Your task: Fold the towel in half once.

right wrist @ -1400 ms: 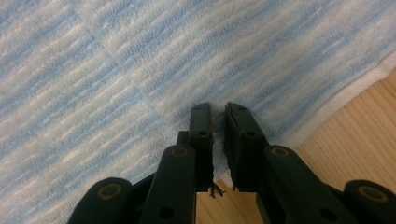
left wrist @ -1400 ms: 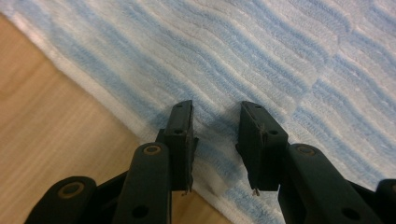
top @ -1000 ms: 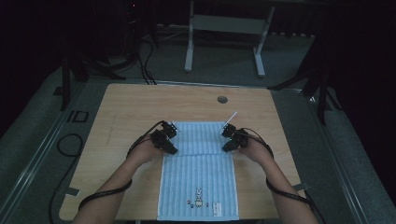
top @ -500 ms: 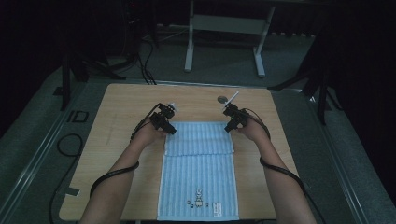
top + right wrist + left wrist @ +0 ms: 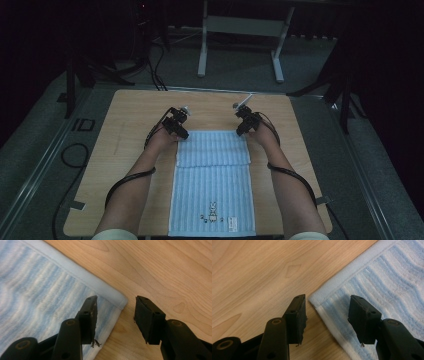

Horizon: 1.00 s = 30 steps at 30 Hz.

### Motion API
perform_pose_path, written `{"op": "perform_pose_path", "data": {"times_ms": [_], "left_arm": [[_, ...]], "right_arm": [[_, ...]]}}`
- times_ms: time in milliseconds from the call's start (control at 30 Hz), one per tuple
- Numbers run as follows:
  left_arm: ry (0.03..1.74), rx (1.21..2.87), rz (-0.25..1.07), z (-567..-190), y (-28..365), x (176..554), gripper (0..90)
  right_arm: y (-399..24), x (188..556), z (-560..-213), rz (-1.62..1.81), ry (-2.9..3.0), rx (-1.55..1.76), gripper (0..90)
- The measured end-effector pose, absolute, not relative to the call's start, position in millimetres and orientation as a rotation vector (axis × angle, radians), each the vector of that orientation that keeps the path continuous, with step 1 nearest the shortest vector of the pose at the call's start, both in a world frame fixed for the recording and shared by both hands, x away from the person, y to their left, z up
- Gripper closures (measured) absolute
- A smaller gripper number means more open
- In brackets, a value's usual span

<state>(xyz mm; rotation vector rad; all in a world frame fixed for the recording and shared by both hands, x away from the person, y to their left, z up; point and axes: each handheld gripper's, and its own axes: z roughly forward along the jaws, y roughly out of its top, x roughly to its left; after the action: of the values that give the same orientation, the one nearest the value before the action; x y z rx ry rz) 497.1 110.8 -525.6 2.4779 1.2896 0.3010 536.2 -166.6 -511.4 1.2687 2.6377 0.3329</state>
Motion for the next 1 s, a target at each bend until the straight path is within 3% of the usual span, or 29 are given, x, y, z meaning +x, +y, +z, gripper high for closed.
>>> {"op": "perform_pose_path", "data": {"times_ms": [167,267,300,367,433,533,567,733,1000], "left_arm": [[1.271,2.487,0.312,-526.6,108.4,497.6,47.3],[1.272,2.478,0.289,-527.3,110.2,498.7,46.9],[1.272,2.478,0.289,-527.3,110.2,498.7,47.0],[1.286,2.451,0.244,-528.3,113.6,498.9,47.5],[1.258,2.455,0.24,-527.7,111.7,496.6,53.8],[1.204,2.479,0.211,-526.3,104.6,492.4,79.8],[1.184,2.5,0.24,-526.0,101.4,490.6,81.8],[1.154,2.488,0.248,-517.4,98.5,486.8,83.9],[1.127,2.395,0.355,-472.5,110.5,482.2,83.7]], "right_arm": [[-168.0,538.7,-519.7,0.342,2.655,1.311,56.3],[-164.9,537.1,-519.1,0.339,2.685,1.281,69.7],[-164.9,537.1,-519.1,0.339,2.685,1.281,69.7],[-159.3,531.9,-518.9,0.329,2.72,1.229,82.1],[-156.2,529.3,-518.7,0.305,2.726,1.195,83.3],[-154.0,526.8,-518.7,0.288,2.717,1.174,83.9],[-153.8,526.0,-518.5,0.288,2.713,1.169,84.0],[-155.8,522.8,-511.5,0.289,2.704,1.149,84.1],[-168.1,515.3,-465.8,0.457,2.639,1.118,84.2]]}}
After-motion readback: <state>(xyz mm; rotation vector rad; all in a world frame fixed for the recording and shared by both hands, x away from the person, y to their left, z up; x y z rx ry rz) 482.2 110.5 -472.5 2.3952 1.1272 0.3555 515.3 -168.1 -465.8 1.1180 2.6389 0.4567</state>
